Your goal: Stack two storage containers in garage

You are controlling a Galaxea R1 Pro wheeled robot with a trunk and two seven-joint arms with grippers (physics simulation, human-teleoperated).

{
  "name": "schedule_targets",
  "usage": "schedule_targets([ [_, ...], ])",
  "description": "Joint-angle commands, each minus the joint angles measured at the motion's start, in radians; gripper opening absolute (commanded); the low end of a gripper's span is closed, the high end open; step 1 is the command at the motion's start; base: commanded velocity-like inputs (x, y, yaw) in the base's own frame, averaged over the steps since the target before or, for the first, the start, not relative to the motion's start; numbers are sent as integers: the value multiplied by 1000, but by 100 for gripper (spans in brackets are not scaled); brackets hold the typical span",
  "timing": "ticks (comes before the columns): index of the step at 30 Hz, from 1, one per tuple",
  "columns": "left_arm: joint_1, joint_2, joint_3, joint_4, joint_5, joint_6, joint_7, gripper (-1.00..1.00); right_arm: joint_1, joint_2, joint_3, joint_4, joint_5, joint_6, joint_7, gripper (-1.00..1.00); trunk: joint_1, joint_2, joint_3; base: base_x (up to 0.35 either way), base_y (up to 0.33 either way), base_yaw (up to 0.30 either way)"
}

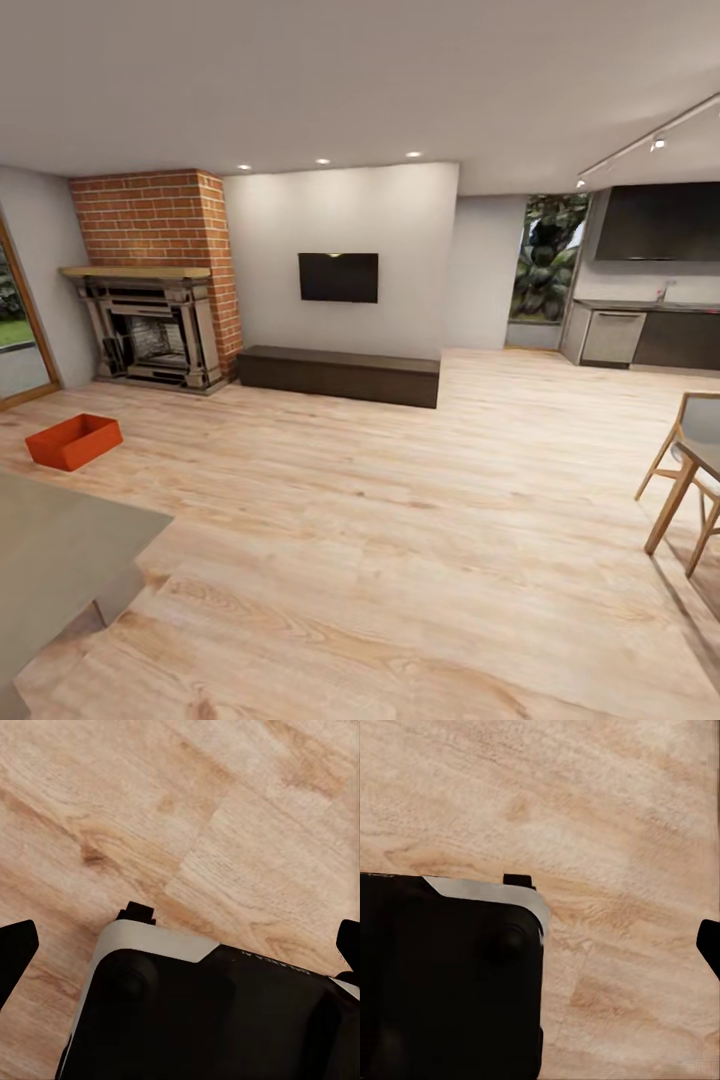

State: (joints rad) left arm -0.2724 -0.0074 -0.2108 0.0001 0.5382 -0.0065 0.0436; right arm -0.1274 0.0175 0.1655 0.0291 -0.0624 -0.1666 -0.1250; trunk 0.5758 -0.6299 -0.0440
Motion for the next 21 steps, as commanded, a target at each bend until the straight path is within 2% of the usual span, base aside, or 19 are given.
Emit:
schedule_targets([
  [1, 1, -1, -9, 0, 8, 5, 4, 100, -2, 0, 8, 3, -18, -5, -3, 100, 1, -1, -2, 326, 0, 0],
  [9, 7, -3, -9, 0, 6, 44, 2, 100, -2, 1, 17, 3, -24, -4, -4, 100, 1, -1, -2, 326, 0, 0],
  [10, 7, -2, -9, 0, 5, 58, 1, 100, -2, 1, 18, 3, -24, -4, -4, 100, 1, -1, -2, 325, 0, 0],
  [11, 7, -1, -9, -1, 4, 104, 0, 100, -2, 1, 18, 3, -24, -4, -4, 100, 1, -1, -2, 325, 0, 0],
  [12, 7, -1, -9, -1, 4, 110, 1, 100, -2, 1, 18, 3, -24, -3, -4, 100, 1, -1, -2, 325, 0, 0],
  [21, 7, -2, -9, -2, 2, 115, 0, 100, -2, 1, 17, 3, -24, 4, -1, 100, 1, -1, -2, 326, 0, 0],
])
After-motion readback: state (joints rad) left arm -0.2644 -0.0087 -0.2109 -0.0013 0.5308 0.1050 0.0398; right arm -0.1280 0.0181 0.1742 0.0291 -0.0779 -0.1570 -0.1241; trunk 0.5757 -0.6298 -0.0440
